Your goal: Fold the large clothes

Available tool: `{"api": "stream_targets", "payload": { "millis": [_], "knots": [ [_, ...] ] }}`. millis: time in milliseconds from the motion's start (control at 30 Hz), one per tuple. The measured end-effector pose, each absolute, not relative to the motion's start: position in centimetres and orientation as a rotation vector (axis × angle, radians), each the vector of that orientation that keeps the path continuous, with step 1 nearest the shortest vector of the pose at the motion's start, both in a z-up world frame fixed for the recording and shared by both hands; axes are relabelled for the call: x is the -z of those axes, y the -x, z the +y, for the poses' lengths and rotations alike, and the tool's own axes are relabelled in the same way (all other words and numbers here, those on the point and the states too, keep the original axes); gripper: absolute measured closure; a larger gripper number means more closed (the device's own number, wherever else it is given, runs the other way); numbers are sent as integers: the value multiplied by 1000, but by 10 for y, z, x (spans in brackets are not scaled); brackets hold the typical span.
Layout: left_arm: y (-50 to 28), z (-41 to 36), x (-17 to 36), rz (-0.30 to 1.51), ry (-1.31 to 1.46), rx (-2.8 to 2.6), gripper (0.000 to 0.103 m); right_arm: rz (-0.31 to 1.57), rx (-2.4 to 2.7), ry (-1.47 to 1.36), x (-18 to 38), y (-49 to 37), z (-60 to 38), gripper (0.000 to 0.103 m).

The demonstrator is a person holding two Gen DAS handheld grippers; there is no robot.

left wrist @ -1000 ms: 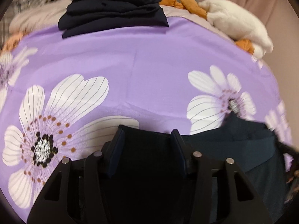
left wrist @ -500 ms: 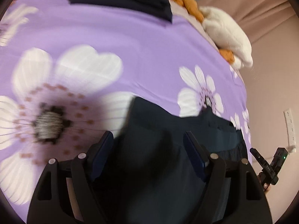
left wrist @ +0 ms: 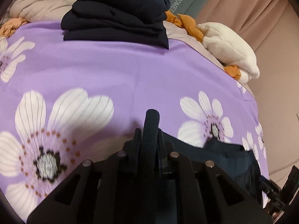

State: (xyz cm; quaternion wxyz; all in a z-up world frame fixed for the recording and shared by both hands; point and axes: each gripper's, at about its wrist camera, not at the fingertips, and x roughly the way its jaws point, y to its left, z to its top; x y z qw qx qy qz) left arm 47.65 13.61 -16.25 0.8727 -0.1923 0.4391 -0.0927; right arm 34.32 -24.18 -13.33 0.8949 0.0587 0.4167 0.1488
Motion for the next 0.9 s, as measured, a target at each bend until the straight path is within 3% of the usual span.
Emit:
{"api": "stream_targets", "payload": {
  "millis": [100,267,300,333,400,633,900],
  "knots": [
    [-493,129,171,971,352,162,89,927,-230,-61,149,-358,-237,55],
    [-488,126,186,1051,233,103,77,1003,-148,-27,173,-371,-244,55],
    [-484,128,182,1044,240,100,70,990,-142,-33,170,-368,-247,55],
    [-481,132,178,1041,241,88,54,979,-131,-32,167,-366,-248,55],
    [-471,140,166,1017,222,63,41,956,-99,-31,161,-359,-250,55],
    [-404,127,127,934,137,128,41,915,-111,-27,139,-322,-250,55],
    [-338,83,138,931,32,181,41,967,-128,-24,151,-296,-241,51]
  ]
}}
